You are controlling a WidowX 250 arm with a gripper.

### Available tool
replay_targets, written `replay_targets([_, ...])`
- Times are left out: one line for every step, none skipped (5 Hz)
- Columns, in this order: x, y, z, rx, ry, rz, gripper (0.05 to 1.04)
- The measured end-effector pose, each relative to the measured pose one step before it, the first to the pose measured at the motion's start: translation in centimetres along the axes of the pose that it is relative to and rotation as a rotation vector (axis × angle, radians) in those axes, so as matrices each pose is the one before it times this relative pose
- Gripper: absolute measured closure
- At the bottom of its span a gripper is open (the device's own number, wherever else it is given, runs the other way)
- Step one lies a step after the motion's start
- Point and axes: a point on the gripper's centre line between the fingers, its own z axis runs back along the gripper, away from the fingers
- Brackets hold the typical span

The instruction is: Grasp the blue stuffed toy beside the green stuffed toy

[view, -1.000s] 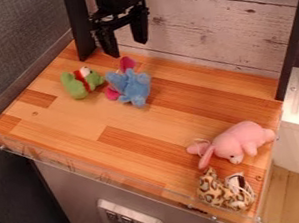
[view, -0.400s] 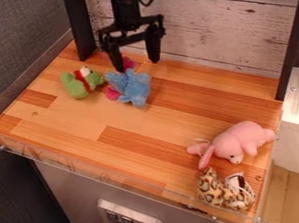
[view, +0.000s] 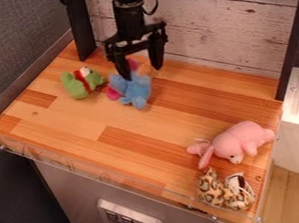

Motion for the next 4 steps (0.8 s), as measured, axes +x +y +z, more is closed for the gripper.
replay_targets([-0.018,-0.025,-0.661,-0.0187,-0.0075,0.1002,0.085])
replay_targets([0.033,-0.035,-0.326,-0.0065,-0.0042,0.0442,0.086])
replay_targets([0.019,0.050,-0.190,-0.0048,0.0030,-0.0045,0.086])
replay_targets([-0.022,0.034,-0.042,-0.0011,-0.0011,-0.0627,0.085])
